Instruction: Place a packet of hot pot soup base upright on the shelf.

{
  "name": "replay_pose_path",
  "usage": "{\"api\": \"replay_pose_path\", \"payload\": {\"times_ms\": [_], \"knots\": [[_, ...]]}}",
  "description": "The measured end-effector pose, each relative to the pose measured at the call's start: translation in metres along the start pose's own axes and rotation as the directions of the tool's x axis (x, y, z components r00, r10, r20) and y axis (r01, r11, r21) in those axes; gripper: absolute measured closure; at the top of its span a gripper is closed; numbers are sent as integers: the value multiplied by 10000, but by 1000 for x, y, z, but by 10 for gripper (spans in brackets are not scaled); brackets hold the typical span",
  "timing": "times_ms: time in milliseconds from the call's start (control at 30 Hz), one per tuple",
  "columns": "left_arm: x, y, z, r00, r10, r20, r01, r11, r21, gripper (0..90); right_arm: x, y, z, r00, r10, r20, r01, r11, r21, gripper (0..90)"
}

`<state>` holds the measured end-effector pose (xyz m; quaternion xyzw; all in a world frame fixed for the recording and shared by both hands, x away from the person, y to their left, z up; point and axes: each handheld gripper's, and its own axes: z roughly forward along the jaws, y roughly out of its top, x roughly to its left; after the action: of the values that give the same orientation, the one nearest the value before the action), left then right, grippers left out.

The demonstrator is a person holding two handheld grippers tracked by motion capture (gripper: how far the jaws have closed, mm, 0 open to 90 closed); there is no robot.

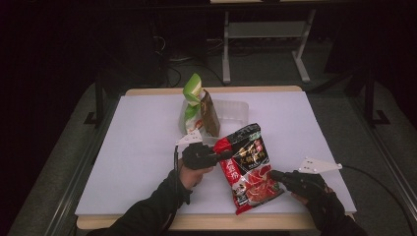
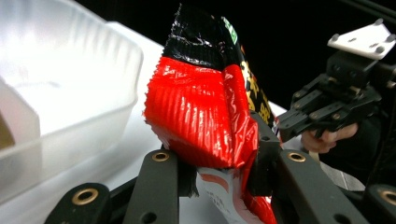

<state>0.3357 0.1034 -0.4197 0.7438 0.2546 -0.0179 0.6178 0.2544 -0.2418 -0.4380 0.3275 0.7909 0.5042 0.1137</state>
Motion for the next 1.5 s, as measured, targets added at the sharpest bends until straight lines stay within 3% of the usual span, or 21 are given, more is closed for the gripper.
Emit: {"api": "replay_pose_path", "payload": {"times_ms": [133,200,400,633,667,733,867,1000,1200,1267,1400,1433,1500], "knots": [[-4,3,-2,9998,177,-59,-178,9997,-173,701,2,3,-1,10000,-38,75,39,10000,-84,878],[-5,4,-2,9999,70,-109,-74,9991,-415,729,3,4,0,9999,-128,65,129,9998,-126,879],[-14,10,-6,9977,399,-547,-427,9978,-498,743,5,6,2,9996,-266,116,267,9996,-88,876],[-30,21,-12,9872,1170,-1086,-1259,9889,-784,753,7,11,6,9990,-400,206,402,9991,-112,875],[-31,21,-13,9874,1168,-1068,-1253,9891,-772,755,7,13,4,9995,-323,43,324,9987,-388,888],[-32,21,-14,9862,1197,-1146,-1295,9881,-826,755,8,14,4,9994,-352,71,355,9984,-439,889],[-36,24,-16,9802,1451,-1348,-1578,9835,-886,757,13,16,8,9974,-708,92,709,9974,-152,871],[-39,27,-19,9770,1544,-1471,-1696,9807,-972,757,6,13,5,9986,-479,218,483,9987,-187,839],[-43,35,-21,9659,1920,-1738,-2112,9724,-995,758,3,11,6,9991,-308,282,310,9995,-85,798],[-45,37,-21,9578,2142,-1919,-2351,9675,-935,758,3,9,6,9989,-323,327,322,9995,21,798],[-47,42,-23,9499,2277,-2142,-2529,9625,-981,759,1,4,2,9988,-236,431,233,9997,73,787],[-49,44,-23,9455,2352,-2254,-2623,9600,-984,759,-3,3,-2,9985,-91,536,95,9999,-69,780],[-49,47,-25,9445,2375,-2271,-2664,9580,-1058,759,-5,2,-4,9981,44,615,-36,9999,-139,780]]}}
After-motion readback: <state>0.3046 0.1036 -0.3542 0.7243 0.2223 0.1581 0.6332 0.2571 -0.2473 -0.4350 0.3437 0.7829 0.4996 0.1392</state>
